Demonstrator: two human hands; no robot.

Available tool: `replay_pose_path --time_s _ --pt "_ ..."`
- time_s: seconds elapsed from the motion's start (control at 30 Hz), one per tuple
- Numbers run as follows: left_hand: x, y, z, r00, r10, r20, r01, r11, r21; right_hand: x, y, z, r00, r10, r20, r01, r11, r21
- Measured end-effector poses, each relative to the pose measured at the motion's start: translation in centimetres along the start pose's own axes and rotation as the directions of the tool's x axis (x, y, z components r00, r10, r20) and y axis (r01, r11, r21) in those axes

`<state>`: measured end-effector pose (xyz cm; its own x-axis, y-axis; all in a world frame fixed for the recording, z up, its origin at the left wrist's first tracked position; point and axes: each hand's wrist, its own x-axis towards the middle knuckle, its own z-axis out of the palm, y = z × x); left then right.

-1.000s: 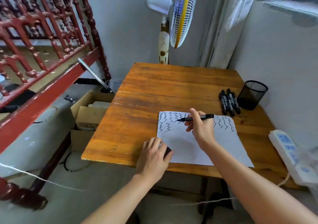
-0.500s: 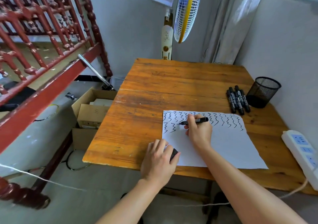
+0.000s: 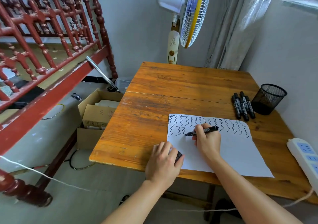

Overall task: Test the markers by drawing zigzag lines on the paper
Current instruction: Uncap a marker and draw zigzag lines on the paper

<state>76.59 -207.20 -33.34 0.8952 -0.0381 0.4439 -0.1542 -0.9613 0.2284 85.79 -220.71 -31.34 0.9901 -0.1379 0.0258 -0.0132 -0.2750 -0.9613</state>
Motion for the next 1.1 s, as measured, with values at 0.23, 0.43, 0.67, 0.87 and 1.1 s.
replay_pose_path --time_s 0.23,0.43,0.67,0.87,1.1 --pt "-0.1 0.0 -0.2 0.999 -0.044 0.015 0.044 0.998 -0.055 0.2 -1.5 -1.6 0.996 0.084 -0.043 -0.069 0.962 0.264" --pt "-0.3 0.1 -1.0 0.998 -0.060 0.004 0.060 0.990 -0.129 -1.3 -2.6 -4.6 0.968 0.250 -0.020 -0.225 0.898 0.378" --pt "-0.1 1.9 -3.0 0.995 -0.079 0.066 0.093 0.960 -0.266 -5.7 -4.8 -8.1 0.937 0.307 0.166 -0.349 0.817 0.460" --pt "-0.6 4.8 -6.5 0.996 0.003 0.091 0.041 0.877 -0.479 -9.0 -8.3 -10.5 0.997 0.019 0.073 -0.047 0.917 0.396" --pt "-1.5 6.7 -9.1 0.996 0.088 0.020 -0.065 0.851 -0.522 -11.3 -10.3 -12.3 0.974 -0.183 0.133 0.127 0.928 0.349"
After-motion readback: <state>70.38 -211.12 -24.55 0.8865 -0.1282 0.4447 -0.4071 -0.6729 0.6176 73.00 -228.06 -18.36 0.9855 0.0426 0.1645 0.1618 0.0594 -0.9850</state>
